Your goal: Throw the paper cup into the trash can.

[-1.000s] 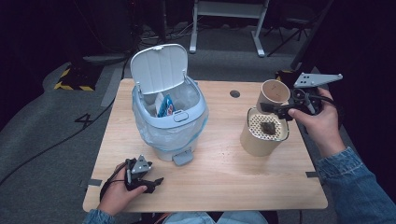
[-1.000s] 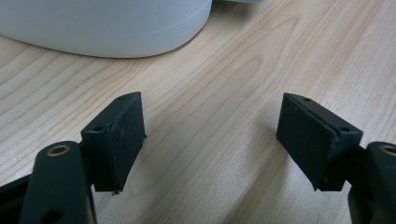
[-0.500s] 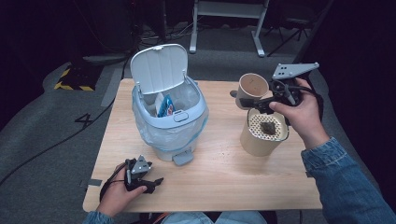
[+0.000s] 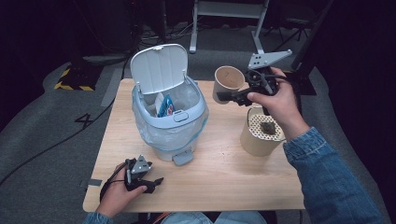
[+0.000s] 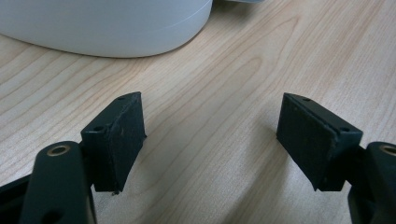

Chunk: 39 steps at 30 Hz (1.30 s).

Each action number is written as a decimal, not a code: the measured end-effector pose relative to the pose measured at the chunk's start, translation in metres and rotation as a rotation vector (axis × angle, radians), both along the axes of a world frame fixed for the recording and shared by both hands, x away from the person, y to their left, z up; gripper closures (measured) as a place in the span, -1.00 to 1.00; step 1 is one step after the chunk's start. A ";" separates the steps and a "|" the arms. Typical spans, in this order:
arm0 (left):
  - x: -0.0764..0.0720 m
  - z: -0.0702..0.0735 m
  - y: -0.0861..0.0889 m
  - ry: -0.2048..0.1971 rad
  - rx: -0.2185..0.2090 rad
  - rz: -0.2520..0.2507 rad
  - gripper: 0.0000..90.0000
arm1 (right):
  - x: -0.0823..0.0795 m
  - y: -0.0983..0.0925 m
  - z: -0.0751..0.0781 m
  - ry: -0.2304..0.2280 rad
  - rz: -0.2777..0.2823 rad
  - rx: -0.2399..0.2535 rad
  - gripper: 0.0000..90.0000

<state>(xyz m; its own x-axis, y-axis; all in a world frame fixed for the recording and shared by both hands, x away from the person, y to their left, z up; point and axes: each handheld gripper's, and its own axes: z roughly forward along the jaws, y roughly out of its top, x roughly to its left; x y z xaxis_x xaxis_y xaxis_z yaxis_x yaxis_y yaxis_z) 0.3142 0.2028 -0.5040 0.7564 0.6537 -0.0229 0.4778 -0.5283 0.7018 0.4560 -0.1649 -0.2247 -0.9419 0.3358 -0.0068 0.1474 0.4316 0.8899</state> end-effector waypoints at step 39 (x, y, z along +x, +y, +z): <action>0.003 0.000 -0.002 -0.002 0.001 0.001 -0.48 | 0.033 0.113 -0.030 0.022 -0.015 -0.052 -0.65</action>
<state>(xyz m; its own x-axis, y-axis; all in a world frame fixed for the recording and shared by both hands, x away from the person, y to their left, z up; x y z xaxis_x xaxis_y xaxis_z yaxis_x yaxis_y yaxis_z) 0.3172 0.2011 -0.5040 0.7561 0.6541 -0.0213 0.4769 -0.5284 0.7024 0.4893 -0.0522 -0.2549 -0.9370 0.3493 -0.0041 0.1733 0.4749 0.8628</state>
